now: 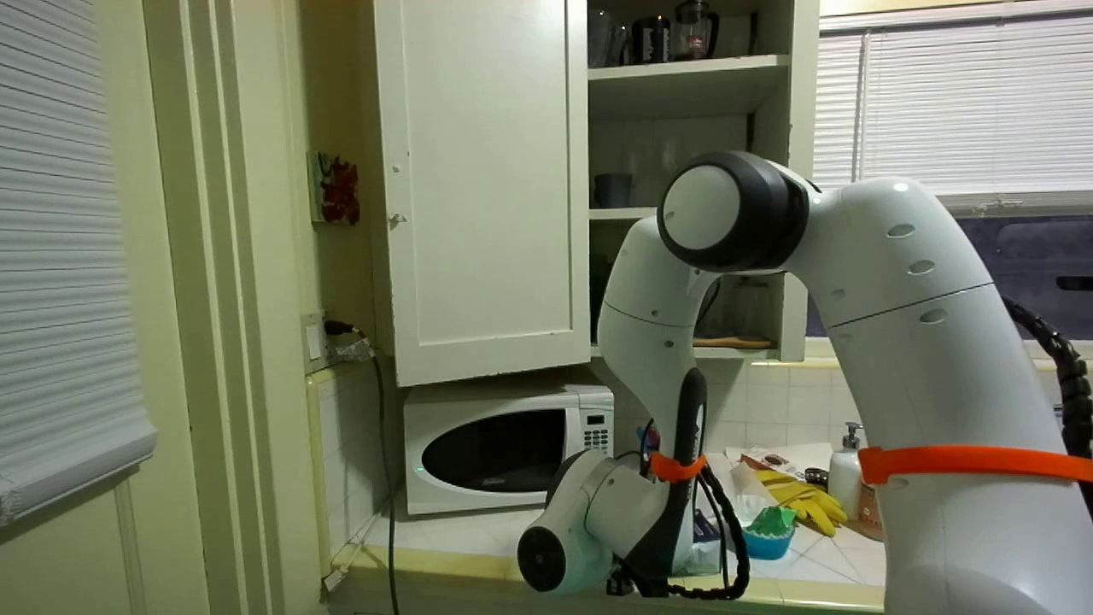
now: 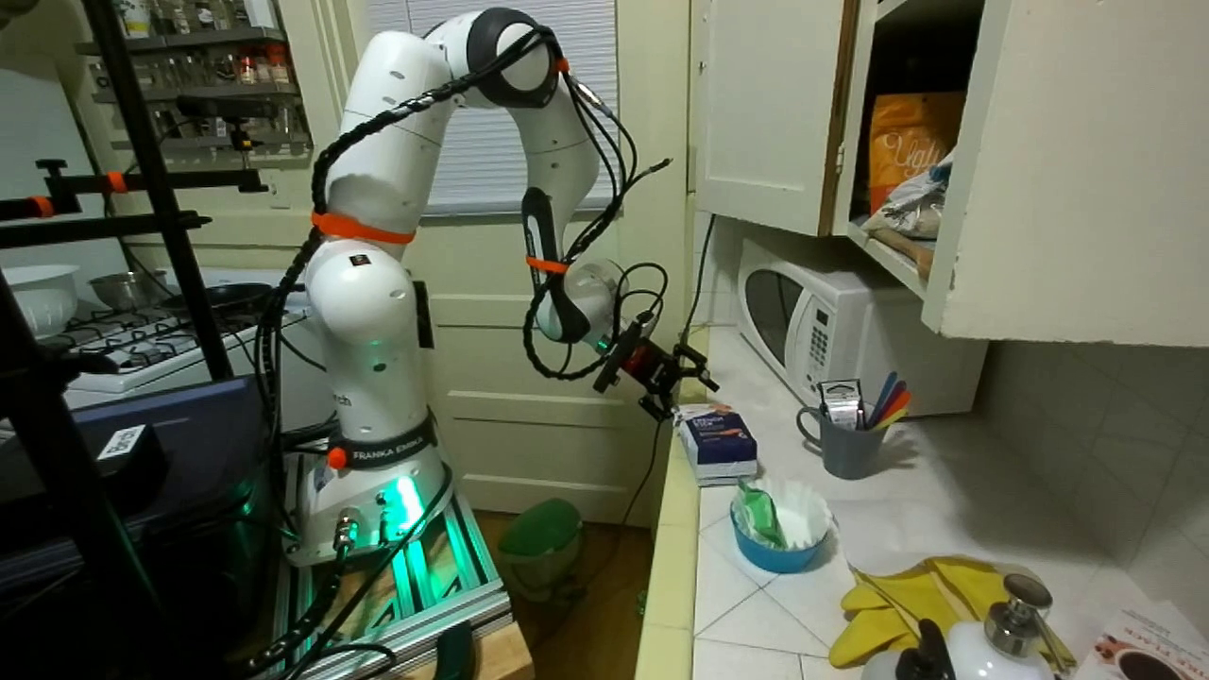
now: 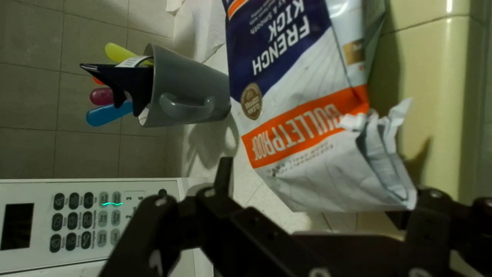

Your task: Put the bag upright

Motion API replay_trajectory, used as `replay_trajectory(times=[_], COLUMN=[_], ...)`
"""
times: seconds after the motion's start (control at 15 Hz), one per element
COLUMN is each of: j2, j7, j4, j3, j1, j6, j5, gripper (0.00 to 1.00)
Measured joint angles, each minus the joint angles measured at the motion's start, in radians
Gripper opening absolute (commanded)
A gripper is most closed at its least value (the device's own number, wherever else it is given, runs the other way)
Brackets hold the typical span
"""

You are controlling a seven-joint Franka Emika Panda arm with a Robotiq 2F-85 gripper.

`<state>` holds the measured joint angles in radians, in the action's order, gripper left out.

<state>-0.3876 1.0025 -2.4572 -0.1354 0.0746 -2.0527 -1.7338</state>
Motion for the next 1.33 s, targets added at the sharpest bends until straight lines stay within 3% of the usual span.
replay_trajectory(times=[0.4, 0.53, 0.93, 1.13, 1.33], j2=[-0.001, 0.000, 0.029, 0.131, 0.275], j7=[0.012, 0.021, 0.069, 0.130, 0.150], j4=[0.010, 0.010, 0.003, -0.039, -0.097], j3=[0.005, 0.006, 0.006, 0.006, 0.012], j1=[-0.013, -0.014, -0.018, -0.024, -0.044], j6=[0.000, 0.000, 0.000, -0.014, -0.101], j5=[0.000, 0.000, 0.000, 0.028, 0.124], gripper=[0.11, 0.00, 0.03, 0.02, 0.02])
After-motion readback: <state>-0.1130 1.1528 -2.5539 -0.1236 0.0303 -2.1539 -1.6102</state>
